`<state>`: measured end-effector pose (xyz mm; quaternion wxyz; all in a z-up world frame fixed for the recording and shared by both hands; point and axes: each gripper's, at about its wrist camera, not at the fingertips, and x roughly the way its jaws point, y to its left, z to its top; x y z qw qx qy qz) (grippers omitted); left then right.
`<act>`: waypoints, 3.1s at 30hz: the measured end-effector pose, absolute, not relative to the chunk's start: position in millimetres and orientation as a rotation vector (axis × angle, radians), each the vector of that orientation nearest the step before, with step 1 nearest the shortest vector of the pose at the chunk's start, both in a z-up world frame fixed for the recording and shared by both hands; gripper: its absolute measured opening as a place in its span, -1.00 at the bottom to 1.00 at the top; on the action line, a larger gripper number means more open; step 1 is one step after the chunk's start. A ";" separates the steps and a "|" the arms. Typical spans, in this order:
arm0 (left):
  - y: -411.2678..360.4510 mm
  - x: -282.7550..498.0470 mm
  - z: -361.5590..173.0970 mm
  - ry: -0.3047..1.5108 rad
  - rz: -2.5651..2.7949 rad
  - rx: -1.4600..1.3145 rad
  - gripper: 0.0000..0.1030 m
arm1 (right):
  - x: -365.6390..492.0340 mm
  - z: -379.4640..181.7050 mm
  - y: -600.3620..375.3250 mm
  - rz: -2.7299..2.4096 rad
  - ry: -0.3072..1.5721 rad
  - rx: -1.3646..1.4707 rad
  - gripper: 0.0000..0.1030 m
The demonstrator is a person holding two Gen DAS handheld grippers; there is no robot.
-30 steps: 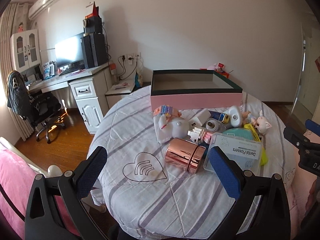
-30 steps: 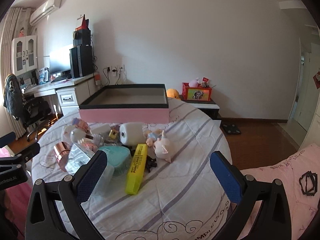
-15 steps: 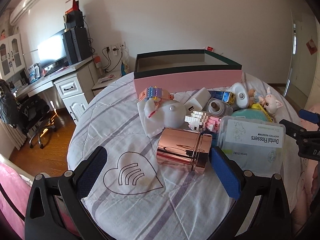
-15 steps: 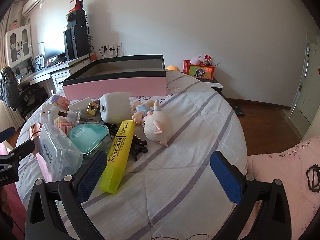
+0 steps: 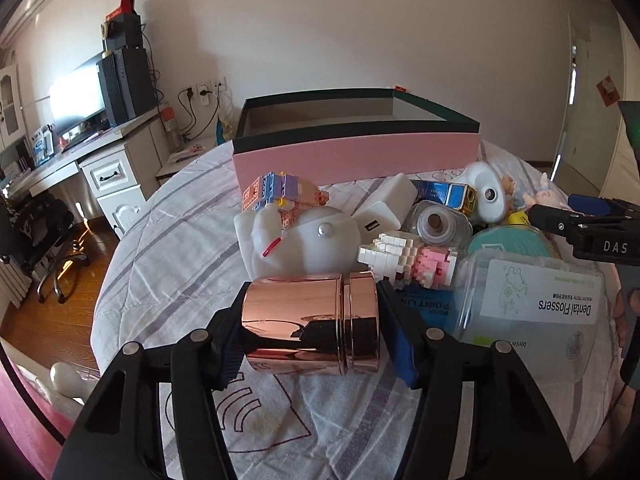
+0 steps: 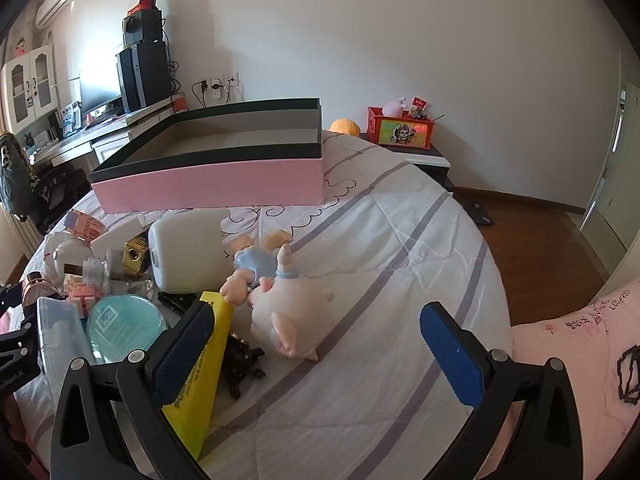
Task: Organize rigid objects
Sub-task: 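Grasp the rose-gold canister with the left tool while the right tool grasps the pig doll, then carry the canister and pig doll into the pink box and release both, then lift both tools back from the box toward the bed items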
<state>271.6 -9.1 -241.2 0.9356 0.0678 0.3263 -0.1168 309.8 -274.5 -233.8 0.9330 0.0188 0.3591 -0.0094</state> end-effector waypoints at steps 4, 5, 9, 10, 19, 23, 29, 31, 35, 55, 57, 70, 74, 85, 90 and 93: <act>-9.6 272.5 -239.6 0.669 -0.240 0.147 0.15 | 324.0 -230.6 -275.2 0.017 0.753 0.025 0.65; -10.1 272.7 -239.3 0.668 -0.240 0.152 0.15 | 328.1 -231.0 -273.7 0.031 0.762 0.016 0.47; -7.6 270.2 -233.7 0.657 -0.246 0.143 0.09 | 343.1 -241.9 -271.2 0.069 0.813 0.008 -0.17; -7.1 269.1 -231.3 0.656 -0.250 0.145 0.08 | 343.6 -242.1 -270.7 0.073 0.813 0.003 -0.18; -13.2 274.9 -200.5 0.584 -0.282 0.151 0.06 | 330.0 -222.1 -267.0 0.104 0.733 0.010 -0.20; -19.6 291.1 -180.3 0.556 -0.317 0.140 0.06 | 333.9 -207.6 -262.6 0.118 0.698 -0.001 -0.20; -35.1 348.1 -145.4 0.510 -0.322 0.154 0.06 | 366.1 -171.6 -244.8 0.171 0.629 -0.035 -0.20; -41.5 375.5 -141.0 0.521 -0.308 0.162 0.06 | 387.7 -163.7 -236.7 0.186 0.630 -0.051 -0.20; -52.4 434.6 -150.8 0.612 -0.282 0.194 0.06 | 438.3 -164.8 -224.0 0.217 0.675 -0.052 -0.20; -36.9 444.4 -151.4 0.589 -0.120 0.145 0.93 | 456.0 -170.2 -222.5 0.176 0.677 0.021 0.58; -31.0 414.6 -132.2 0.492 -0.083 0.123 1.00 | 427.5 -151.1 -222.6 0.138 0.606 0.007 0.62; 9.4 211.9 -68.3 0.194 0.013 0.027 1.00 | 210.6 -79.0 -209.2 -0.015 0.217 -0.017 1.00; 15.5 167.0 -56.9 0.146 0.007 0.019 1.00 | 167.1 -70.3 -204.5 -0.037 0.180 -0.020 1.00; 13.0 86.1 -41.8 0.067 -0.001 0.049 1.00 | 99.6 -46.7 -193.8 -0.043 0.088 -0.029 1.00; 15.9 76.7 -35.9 0.048 0.001 0.038 1.00 | 90.4 -44.2 -194.2 -0.045 0.071 -0.035 1.00; 16.8 76.2 -36.3 0.048 0.002 0.038 1.00 | 88.8 -45.1 -194.0 -0.042 0.067 -0.035 1.00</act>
